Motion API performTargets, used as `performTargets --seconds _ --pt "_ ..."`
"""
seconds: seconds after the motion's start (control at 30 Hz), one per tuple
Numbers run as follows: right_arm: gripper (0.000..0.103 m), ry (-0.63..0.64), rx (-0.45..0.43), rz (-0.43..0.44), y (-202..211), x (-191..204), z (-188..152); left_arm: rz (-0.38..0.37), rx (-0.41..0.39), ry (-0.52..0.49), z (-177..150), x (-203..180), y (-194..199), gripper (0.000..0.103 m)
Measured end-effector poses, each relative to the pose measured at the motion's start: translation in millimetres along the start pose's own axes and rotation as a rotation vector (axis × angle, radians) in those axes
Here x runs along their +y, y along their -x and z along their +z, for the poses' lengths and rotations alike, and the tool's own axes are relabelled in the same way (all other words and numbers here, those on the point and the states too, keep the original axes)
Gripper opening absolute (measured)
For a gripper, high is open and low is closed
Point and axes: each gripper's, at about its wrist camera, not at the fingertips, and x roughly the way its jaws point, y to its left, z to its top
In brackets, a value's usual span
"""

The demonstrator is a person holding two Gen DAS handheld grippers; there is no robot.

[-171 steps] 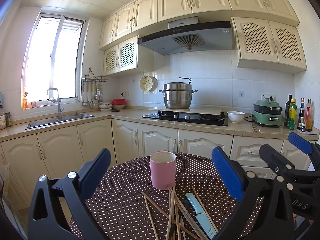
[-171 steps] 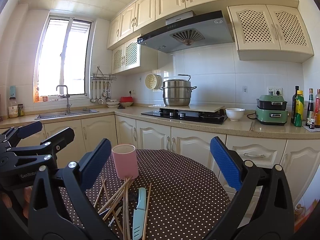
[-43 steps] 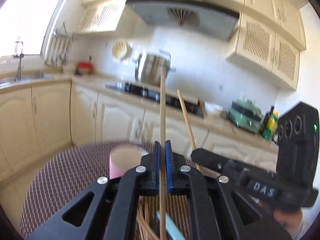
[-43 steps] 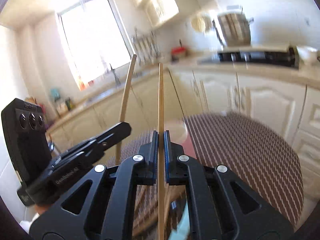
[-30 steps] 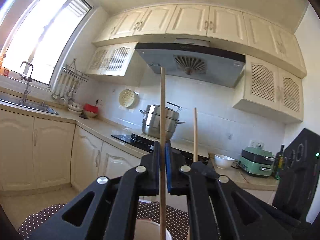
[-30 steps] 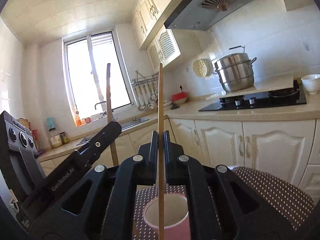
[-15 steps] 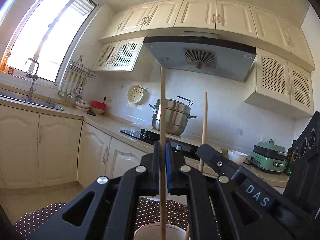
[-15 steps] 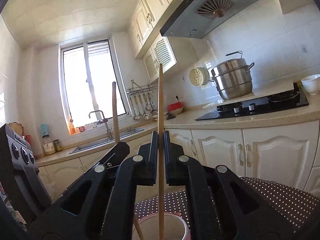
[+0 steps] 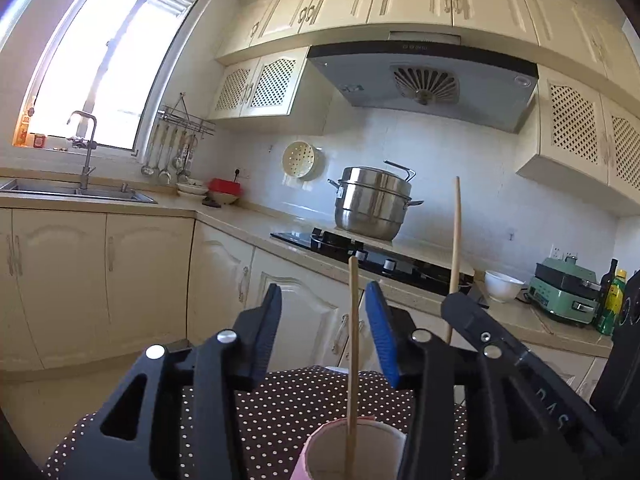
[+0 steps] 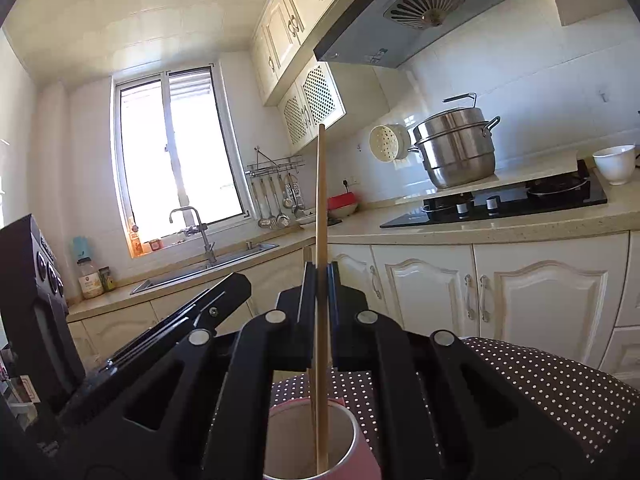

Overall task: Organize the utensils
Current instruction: 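Lift the chopstick with the right gripper and drop it into the pink cup, then open the right gripper and move it back down to the chopstick pile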

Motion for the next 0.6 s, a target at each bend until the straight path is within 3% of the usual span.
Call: performTargets --seconds 0.6 --pt "0.007 0.029 0.072 -0.034 15.4 7.6 -15.2 0.04 0.081 -0.049 -8.9 6.4 25.7 0.059"
